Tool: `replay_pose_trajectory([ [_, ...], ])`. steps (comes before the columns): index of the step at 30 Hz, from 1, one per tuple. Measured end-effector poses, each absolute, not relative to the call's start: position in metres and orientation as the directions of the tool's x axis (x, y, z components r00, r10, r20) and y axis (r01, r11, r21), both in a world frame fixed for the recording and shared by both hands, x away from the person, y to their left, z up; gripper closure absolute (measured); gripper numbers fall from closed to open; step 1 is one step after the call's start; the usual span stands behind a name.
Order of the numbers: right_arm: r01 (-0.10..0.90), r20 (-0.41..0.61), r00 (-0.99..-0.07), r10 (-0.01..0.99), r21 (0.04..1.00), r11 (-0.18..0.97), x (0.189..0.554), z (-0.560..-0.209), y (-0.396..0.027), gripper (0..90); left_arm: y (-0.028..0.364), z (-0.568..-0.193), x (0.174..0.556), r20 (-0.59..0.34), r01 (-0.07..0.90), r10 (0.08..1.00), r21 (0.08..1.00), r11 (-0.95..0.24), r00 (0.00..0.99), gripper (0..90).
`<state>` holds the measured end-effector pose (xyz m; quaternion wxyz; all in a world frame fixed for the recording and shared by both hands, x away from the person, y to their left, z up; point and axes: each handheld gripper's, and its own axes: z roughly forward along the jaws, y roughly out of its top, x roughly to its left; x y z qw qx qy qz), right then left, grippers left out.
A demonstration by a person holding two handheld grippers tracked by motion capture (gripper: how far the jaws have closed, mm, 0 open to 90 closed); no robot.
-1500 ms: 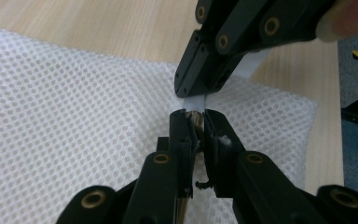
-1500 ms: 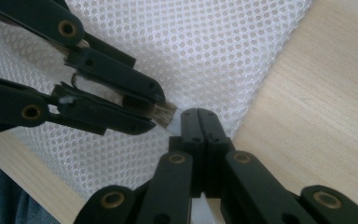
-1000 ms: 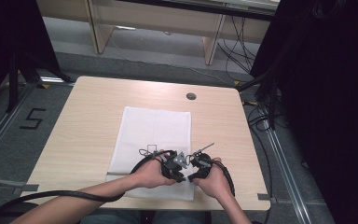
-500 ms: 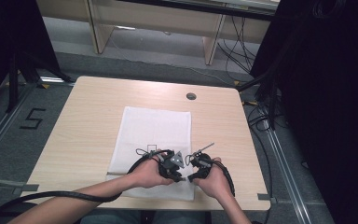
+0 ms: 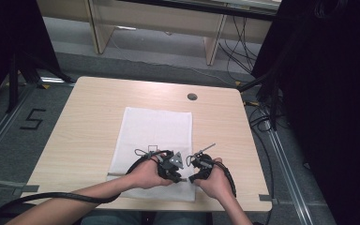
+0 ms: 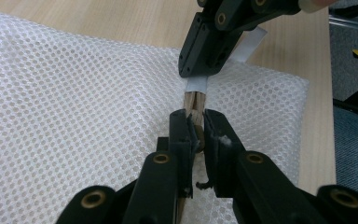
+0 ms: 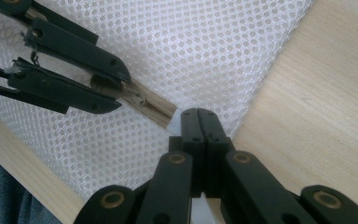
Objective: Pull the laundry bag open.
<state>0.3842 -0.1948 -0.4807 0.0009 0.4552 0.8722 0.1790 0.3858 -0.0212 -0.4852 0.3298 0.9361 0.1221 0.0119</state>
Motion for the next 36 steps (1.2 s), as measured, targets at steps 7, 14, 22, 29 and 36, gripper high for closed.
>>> replay_pose_trajectory([
  [7,0.799,0.169,-0.581,0.796,0.303,0.519,0.384,-0.48,-0.195,90.0,-0.018,-0.484,0.386,-0.058,0.221,0.237,0.624,-0.749,0.97,81.7],
  [14,0.8,0.168,-0.58,0.797,0.303,0.518,0.384,-0.48,-0.195,90.0,-0.016,-0.484,0.386,-0.053,0.212,0.23,0.625,-0.751,0.972,81.7],
  [22,0.803,0.176,-0.577,0.798,0.304,0.513,0.385,-0.48,-0.196,90.0,-0.013,-0.483,0.386,-0.044,0.203,0.226,0.624,-0.754,0.973,81.7],
  [29,0.801,0.175,-0.575,0.799,0.317,0.507,0.385,-0.482,-0.196,90.0,-0.012,-0.483,0.385,-0.036,0.197,0.224,0.622,-0.758,0.974,81.6],
  [36,0.8,0.176,-0.579,0.796,0.312,0.513,0.385,-0.481,-0.197,90.0,-0.011,-0.484,0.385,-0.042,0.199,0.223,0.628,-0.752,0.974,81.7],
])
